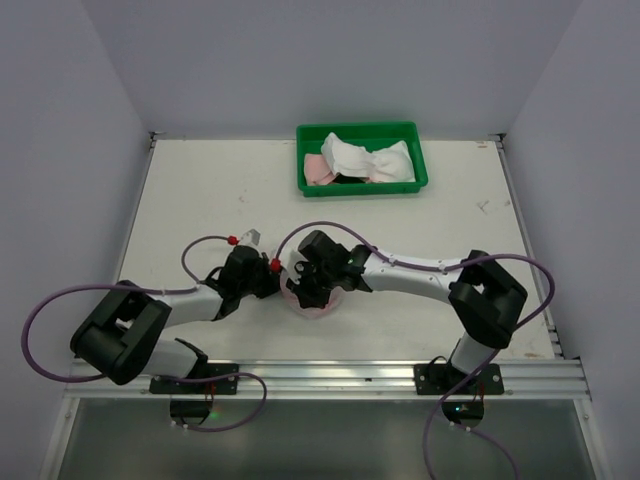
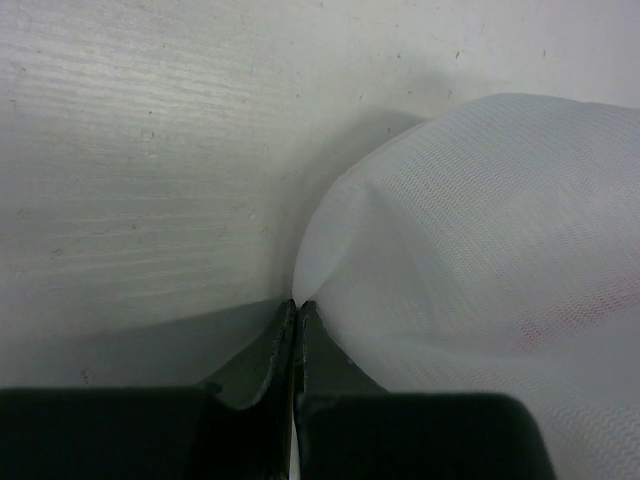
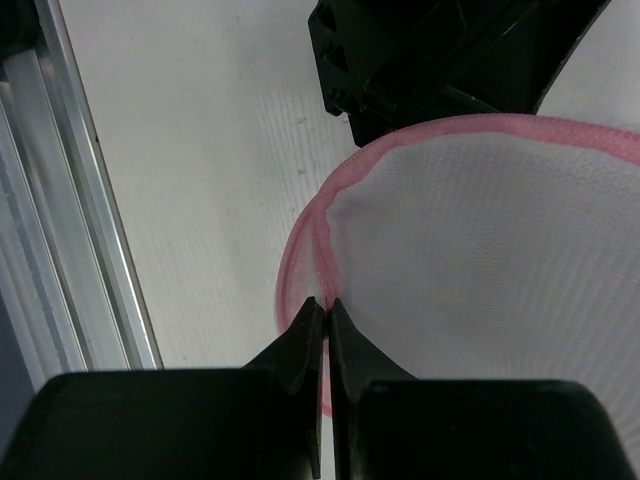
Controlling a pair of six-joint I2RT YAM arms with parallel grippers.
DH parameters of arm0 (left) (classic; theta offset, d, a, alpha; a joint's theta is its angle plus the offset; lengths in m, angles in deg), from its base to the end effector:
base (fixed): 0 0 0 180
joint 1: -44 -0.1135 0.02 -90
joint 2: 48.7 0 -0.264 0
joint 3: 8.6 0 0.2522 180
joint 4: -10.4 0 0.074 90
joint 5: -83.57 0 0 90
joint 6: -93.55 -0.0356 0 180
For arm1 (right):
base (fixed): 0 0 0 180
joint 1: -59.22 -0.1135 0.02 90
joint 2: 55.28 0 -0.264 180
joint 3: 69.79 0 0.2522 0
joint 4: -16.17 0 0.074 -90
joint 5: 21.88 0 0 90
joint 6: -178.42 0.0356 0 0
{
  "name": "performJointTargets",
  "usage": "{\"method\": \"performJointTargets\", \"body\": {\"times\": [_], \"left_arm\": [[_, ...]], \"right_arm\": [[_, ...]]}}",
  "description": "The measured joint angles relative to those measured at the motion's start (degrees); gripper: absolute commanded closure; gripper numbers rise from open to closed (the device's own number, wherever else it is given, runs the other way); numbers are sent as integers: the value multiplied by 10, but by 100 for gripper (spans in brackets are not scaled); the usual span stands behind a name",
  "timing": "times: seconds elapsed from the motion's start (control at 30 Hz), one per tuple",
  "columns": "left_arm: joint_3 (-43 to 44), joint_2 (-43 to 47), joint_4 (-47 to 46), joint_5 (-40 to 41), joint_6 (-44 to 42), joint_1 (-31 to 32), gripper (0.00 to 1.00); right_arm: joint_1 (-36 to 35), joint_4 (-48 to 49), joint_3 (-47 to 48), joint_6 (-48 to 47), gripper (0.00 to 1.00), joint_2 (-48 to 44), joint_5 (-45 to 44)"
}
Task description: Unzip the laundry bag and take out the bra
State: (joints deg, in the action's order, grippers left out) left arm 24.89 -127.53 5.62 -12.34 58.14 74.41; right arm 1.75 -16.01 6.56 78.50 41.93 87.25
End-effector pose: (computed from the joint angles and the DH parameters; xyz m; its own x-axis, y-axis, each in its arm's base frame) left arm 0.1959 -0.1192 0.1220 -0.7903 -0.4762 -0.3856 -0.1262 0.7424 -0.6580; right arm 0.1803 0.3043 0.1996 -0.2678 -0.7225 -0.6374 -0.9630 0.2207 0.1544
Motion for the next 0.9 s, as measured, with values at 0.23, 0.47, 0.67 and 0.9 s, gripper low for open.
{"method": "performJointTargets", "body": {"times": [0.23,0.47,0.67,0.9], "left_arm": [[-43,42,-11,0,31,0,100],[-87,116,-1,16,52,-4,93],[-103,123,-4,18,61,-4,94],[-122,155,-1,22,65,-4,99]], "right_arm": [[13,6,1,0,98,12,35],[46,8,17,4,95,31,84],[55,-19,87,2,94,96,131],[58,-71,157,0,91,167,176]]}}
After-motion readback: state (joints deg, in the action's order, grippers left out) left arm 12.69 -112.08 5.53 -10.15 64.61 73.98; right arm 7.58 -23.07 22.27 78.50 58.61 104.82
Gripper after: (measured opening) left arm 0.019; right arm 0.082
